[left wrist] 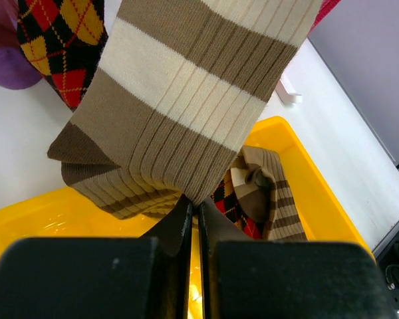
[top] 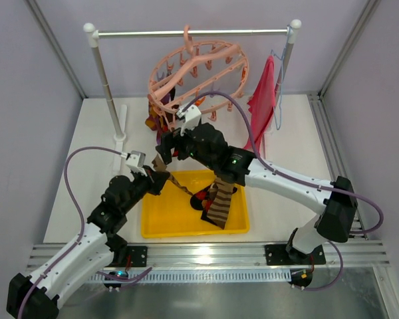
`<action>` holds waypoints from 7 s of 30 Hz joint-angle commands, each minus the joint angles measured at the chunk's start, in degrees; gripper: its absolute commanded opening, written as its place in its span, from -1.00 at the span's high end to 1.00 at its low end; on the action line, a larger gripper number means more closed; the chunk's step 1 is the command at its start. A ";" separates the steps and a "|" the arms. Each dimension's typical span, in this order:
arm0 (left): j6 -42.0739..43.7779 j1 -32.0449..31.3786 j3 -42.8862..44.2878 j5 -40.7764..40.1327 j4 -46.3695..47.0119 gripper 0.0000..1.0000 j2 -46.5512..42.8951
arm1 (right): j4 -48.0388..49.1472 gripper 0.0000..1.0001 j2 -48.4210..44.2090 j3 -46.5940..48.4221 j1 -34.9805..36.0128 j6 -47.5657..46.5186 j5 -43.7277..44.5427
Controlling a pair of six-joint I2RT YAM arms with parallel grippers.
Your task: Remove the socks clipped to the hanger
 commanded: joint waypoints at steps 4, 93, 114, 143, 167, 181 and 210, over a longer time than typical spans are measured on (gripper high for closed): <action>-0.62 -0.24 -0.50 2.27 2.64 0.99 -0.85 | -2.72 -1.00 3.85 8.18 0.21 -2.79 5.72; 7.56 -35.13 21.03 -19.95 11.61 -0.34 49.33 | -0.35 -0.99 -40.79 -46.04 -19.30 9.95 21.55; 7.66 -22.17 13.40 -27.02 6.14 -0.99 28.25 | 3.86 -0.99 -40.53 -49.03 -23.43 9.51 16.36; -7.04 -5.87 22.79 -24.52 29.62 -0.99 45.55 | 14.50 -1.00 -35.52 -51.14 -26.15 8.19 4.41; -1.24 -7.89 29.73 -34.38 25.49 1.00 52.50 | 20.13 -0.99 -30.86 -53.08 -30.90 6.00 -1.39; 2.36 -10.35 21.40 -30.78 21.10 1.00 35.55 | 13.20 -0.99 -33.75 -49.74 -29.33 5.03 -1.58; 5.00 -11.32 12.51 -17.33 13.62 1.00 20.06 | -5.27 -0.99 -11.89 -2.82 4.17 1.86 21.64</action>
